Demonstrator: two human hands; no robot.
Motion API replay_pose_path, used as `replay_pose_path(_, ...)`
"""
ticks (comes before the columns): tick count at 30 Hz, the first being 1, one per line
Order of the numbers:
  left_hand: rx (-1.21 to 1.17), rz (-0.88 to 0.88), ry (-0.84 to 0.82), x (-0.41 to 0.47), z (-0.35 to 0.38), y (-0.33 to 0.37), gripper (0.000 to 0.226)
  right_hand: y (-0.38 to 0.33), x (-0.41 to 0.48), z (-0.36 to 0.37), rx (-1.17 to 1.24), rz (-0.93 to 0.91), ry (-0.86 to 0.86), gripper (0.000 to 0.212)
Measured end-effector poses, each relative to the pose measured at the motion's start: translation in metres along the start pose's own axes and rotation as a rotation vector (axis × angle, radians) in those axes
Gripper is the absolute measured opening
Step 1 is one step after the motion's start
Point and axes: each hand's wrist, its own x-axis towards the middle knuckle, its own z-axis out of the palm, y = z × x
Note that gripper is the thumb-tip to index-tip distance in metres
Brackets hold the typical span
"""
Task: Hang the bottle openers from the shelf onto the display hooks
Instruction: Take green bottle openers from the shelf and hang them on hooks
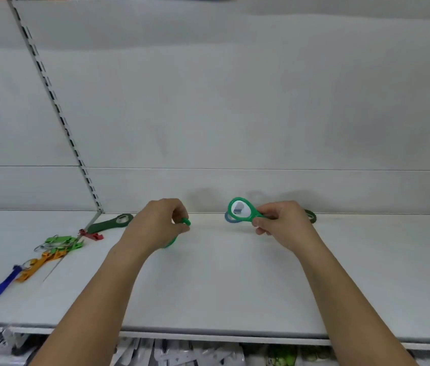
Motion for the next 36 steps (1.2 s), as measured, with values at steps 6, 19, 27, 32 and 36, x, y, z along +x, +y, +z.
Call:
replay_pose_path(6,-0.266,-0.133,0.288,-0.058,-0.028,-0.031,0.028,-0.034,-0.018,0.040,0.422,0.022,-0.200,0.012)
replay_pose_path(19,-1.140,-0.366,0.752,-0.184,-0.083,-0.146,0.007,-0.129,-0.069,0.174,0.429,-0.048,-0.406,0.008)
replay_pose_path(27,-1.302,-0.373,0.913,-0.297,-0.151,-0.258,0.022,-0.237,-0.138,0.326,0.534,-0.113,-0.643,0.017)
replay_pose_path(32,-1.173,-0.464,0.952,-0.371,-0.187,-0.331,0.018,-0.296,-0.190,0.418,0.577,-0.094,-0.863,0.014)
replay_pose_path(36,-1.128,-0.522,1.067,-0.426,-0.208,-0.382,0.016,-0.329,-0.236,0.490,0.555,-0.117,-0.989,0.013)
